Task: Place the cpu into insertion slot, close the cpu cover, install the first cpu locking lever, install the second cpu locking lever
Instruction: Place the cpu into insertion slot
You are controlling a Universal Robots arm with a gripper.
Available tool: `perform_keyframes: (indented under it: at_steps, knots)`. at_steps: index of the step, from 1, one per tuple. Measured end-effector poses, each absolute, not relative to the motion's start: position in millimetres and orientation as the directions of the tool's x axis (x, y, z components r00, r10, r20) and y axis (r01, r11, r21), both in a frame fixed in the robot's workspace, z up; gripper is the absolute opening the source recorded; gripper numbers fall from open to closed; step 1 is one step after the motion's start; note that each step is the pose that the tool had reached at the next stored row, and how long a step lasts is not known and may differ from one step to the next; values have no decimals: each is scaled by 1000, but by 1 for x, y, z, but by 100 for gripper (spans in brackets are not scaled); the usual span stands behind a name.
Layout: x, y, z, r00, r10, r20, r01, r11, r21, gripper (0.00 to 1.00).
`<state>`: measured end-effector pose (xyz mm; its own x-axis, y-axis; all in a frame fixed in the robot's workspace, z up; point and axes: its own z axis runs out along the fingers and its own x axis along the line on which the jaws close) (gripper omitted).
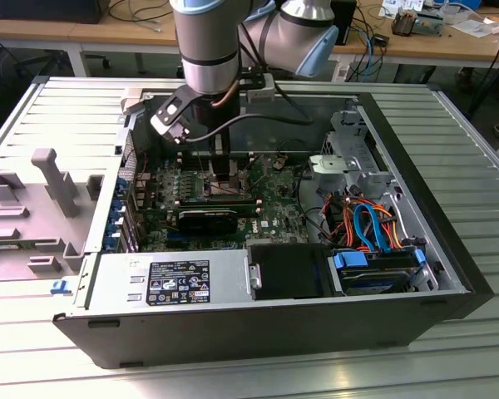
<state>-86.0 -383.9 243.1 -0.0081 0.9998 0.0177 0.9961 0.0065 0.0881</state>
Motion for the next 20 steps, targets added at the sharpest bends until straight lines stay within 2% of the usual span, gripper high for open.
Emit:
perform_keyframes:
  at_steps: [20]
  knots:
    - [-89, -384, 240, -8, 1000, 18, 996, 6, 88, 55]
